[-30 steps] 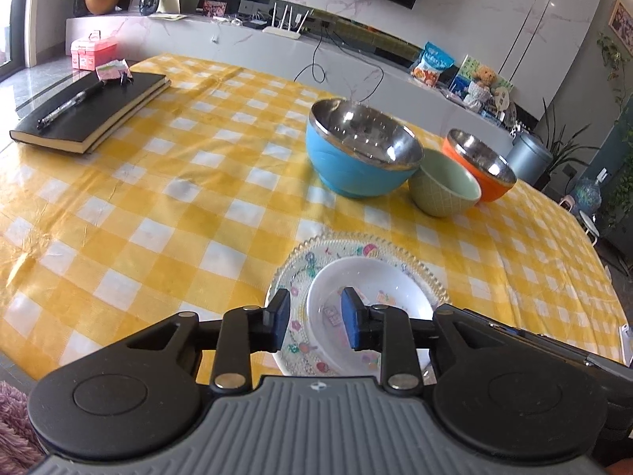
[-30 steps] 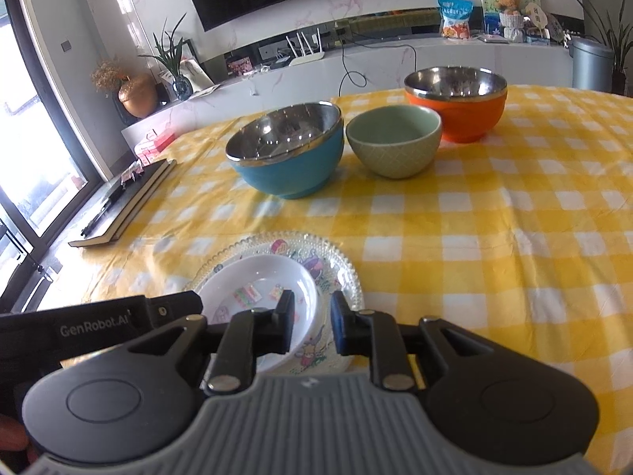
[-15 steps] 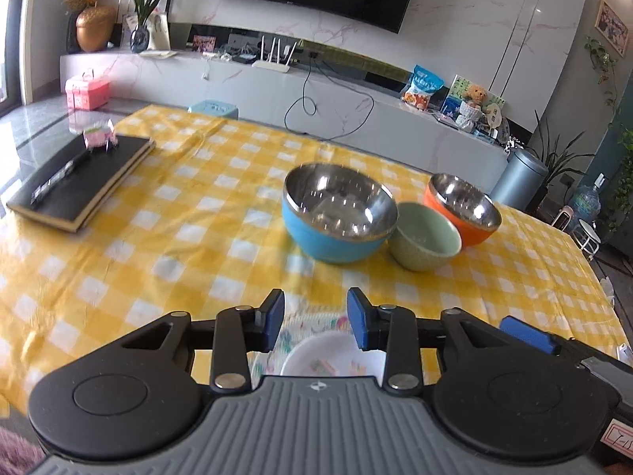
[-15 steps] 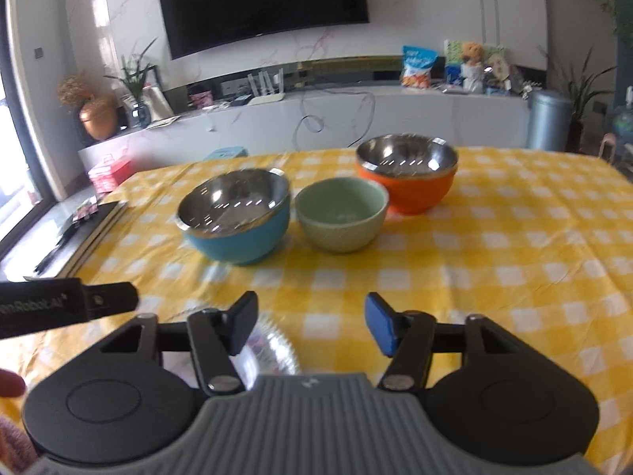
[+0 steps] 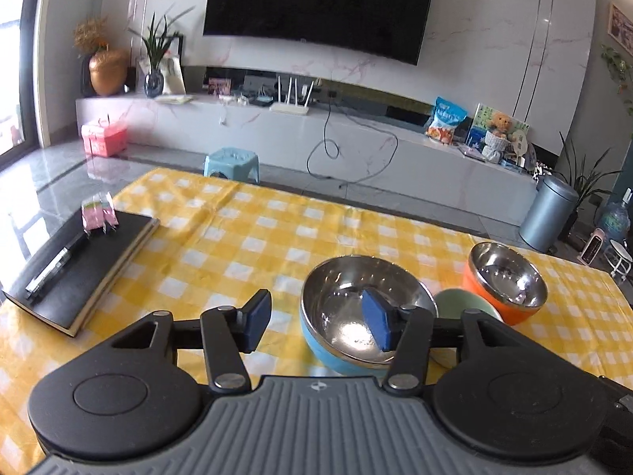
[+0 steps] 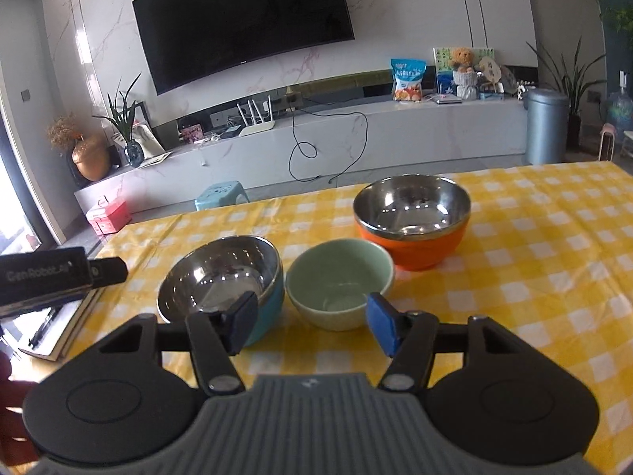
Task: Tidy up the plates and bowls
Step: 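Close the left tool on the blue bowl rim while the right tool grips it too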
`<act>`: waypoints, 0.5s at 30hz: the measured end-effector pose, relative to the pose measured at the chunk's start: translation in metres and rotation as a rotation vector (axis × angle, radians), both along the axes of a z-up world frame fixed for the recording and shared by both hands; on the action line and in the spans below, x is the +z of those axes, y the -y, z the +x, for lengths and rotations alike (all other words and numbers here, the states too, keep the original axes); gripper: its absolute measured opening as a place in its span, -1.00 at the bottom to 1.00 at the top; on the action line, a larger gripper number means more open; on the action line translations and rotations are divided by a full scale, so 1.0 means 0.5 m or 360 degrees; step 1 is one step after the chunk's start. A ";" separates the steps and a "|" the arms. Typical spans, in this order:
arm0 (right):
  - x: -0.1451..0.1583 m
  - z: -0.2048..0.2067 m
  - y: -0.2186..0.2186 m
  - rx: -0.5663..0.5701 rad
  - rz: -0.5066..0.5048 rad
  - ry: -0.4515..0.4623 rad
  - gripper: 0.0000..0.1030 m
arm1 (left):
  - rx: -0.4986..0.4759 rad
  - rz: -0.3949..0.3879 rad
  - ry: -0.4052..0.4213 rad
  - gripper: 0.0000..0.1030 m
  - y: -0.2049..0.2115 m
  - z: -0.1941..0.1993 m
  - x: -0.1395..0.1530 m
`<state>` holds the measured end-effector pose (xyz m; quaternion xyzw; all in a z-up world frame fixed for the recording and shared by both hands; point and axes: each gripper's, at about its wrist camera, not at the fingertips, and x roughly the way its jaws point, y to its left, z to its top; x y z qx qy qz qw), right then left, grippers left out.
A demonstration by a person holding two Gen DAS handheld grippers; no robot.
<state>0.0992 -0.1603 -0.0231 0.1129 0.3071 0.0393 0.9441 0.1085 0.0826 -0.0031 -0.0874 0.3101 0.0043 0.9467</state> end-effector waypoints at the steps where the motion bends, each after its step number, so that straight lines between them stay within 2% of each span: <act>1: -0.004 0.009 -0.005 -0.0001 0.0011 -0.0003 0.15 | -0.0008 -0.0030 -0.0013 0.18 -0.005 0.009 -0.008; 10: -0.039 0.092 -0.043 0.0008 0.0146 -0.0088 -0.22 | 0.0045 -0.0101 -0.0079 0.16 -0.026 0.067 -0.062; 11: -0.042 0.098 -0.046 0.0010 0.0162 -0.0094 -0.22 | 0.0051 -0.0106 -0.0091 0.15 -0.027 0.073 -0.070; 15: -0.058 0.119 -0.057 -0.0011 0.0201 -0.0135 -0.46 | 0.0079 -0.0132 -0.0137 -0.04 -0.031 0.091 -0.094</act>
